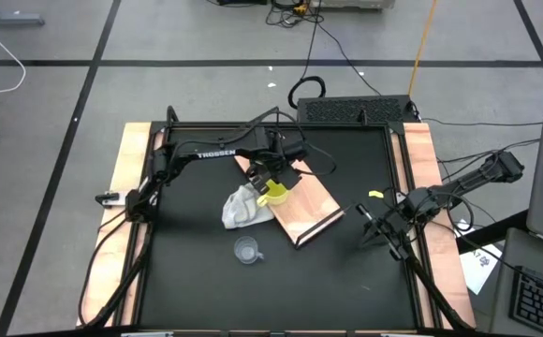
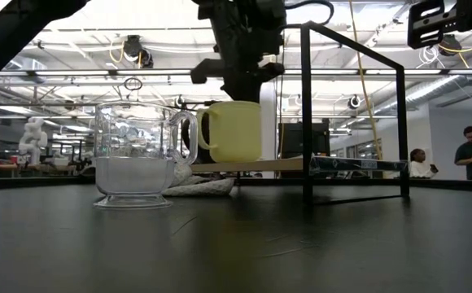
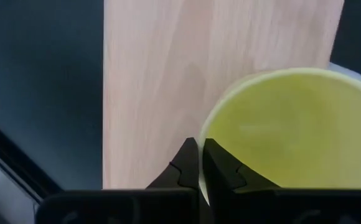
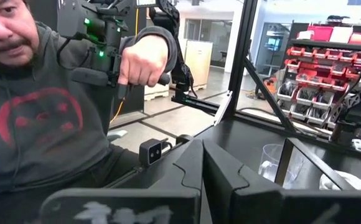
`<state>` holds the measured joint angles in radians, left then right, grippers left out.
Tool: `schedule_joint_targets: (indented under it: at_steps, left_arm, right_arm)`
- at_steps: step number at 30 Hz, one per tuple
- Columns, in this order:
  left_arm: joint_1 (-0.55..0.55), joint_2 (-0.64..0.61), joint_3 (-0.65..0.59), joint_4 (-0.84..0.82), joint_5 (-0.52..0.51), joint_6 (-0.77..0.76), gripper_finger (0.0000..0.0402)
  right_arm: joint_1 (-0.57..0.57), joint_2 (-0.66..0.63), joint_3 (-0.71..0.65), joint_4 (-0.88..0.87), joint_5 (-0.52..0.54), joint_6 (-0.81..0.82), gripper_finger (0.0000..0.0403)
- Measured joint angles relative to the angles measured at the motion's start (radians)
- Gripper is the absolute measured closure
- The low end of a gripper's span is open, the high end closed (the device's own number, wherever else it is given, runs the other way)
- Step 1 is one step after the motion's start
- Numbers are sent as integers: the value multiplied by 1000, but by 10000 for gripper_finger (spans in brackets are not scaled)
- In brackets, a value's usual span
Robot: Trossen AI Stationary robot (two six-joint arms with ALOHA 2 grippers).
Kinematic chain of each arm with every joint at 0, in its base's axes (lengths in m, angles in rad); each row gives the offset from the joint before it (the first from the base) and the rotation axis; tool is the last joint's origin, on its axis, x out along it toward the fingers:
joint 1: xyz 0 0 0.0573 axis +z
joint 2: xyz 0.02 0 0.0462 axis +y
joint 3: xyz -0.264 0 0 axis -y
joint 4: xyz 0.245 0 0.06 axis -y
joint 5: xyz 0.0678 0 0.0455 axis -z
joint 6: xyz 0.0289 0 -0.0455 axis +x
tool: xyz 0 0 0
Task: Stack small to large cups/mugs on shelf
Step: Put the yellow mug on the shelf, then put the transparent mug on the shelf
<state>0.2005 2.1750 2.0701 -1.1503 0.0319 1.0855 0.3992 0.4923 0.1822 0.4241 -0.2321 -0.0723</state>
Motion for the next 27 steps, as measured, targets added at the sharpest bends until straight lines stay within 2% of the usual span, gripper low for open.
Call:
schedule_joint_targets:
  at_steps: [14, 27]
  left_arm:
    - [1, 4, -4, 65, -31, -68, 371]
    - [1, 8, -7, 62, -19, -104, 249]
  right_arm:
    - [0, 0, 0, -18, 0, 0, 403]
    - [0, 0, 0, -24, 0, 0, 403]
